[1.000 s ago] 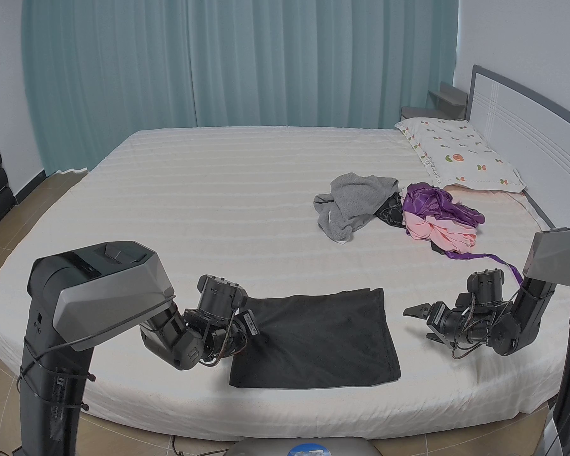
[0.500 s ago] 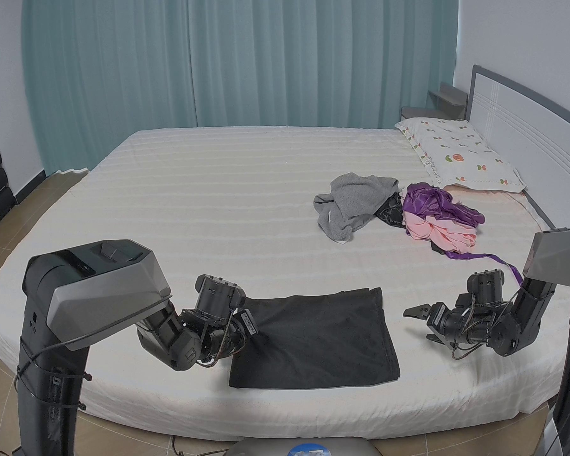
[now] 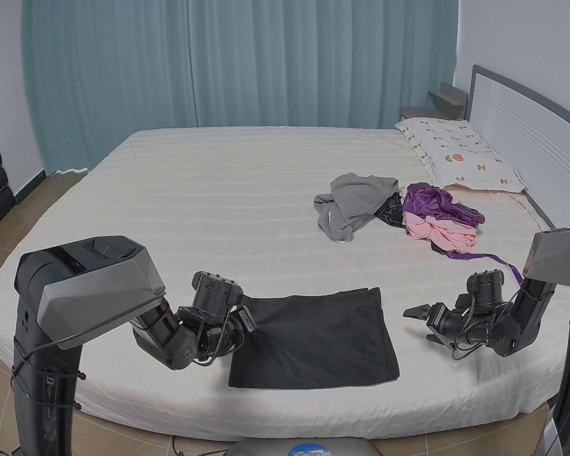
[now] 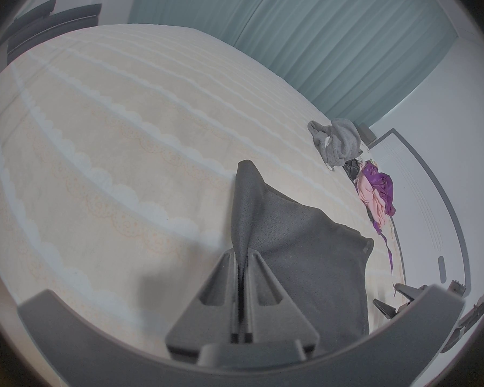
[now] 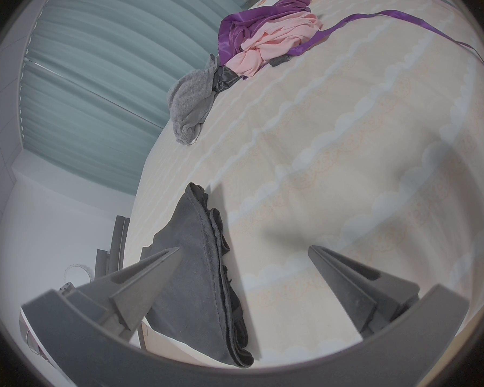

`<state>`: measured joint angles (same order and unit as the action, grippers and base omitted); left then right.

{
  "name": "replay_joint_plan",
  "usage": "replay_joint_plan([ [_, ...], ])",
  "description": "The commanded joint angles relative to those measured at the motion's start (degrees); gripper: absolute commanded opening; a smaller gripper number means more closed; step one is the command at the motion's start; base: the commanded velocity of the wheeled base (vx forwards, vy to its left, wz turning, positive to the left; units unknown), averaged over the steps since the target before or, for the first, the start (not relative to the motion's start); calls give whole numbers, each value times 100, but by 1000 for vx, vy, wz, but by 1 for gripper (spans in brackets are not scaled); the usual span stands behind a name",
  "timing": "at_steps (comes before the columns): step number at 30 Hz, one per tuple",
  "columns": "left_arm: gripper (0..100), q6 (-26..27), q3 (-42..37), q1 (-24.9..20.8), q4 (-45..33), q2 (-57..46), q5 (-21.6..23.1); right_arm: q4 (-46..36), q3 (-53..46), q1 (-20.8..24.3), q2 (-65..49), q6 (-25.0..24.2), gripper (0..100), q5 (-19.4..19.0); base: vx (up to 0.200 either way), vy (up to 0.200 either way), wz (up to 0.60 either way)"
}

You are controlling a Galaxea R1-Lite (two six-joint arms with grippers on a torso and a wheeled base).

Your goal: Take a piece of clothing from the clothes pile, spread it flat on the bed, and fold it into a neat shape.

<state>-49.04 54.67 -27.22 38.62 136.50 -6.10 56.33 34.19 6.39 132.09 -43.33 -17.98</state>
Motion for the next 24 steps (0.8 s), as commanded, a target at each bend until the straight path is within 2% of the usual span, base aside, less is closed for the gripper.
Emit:
replay_joint_plan([
  [1, 0, -9, -1, 6, -4, -53, 12, 1, -1, 12, 1, 8, 100, -4, 0, 0, 0],
  [7, 0, -229, -1, 15, -48, -123, 65, 1, -9, 12, 1, 8, 100, -4, 0, 0, 0],
  [24, 0, -246, -62, 85, -171, -185, 65, 1, -9, 20, 1, 8, 100, 5, 0, 200, 0],
])
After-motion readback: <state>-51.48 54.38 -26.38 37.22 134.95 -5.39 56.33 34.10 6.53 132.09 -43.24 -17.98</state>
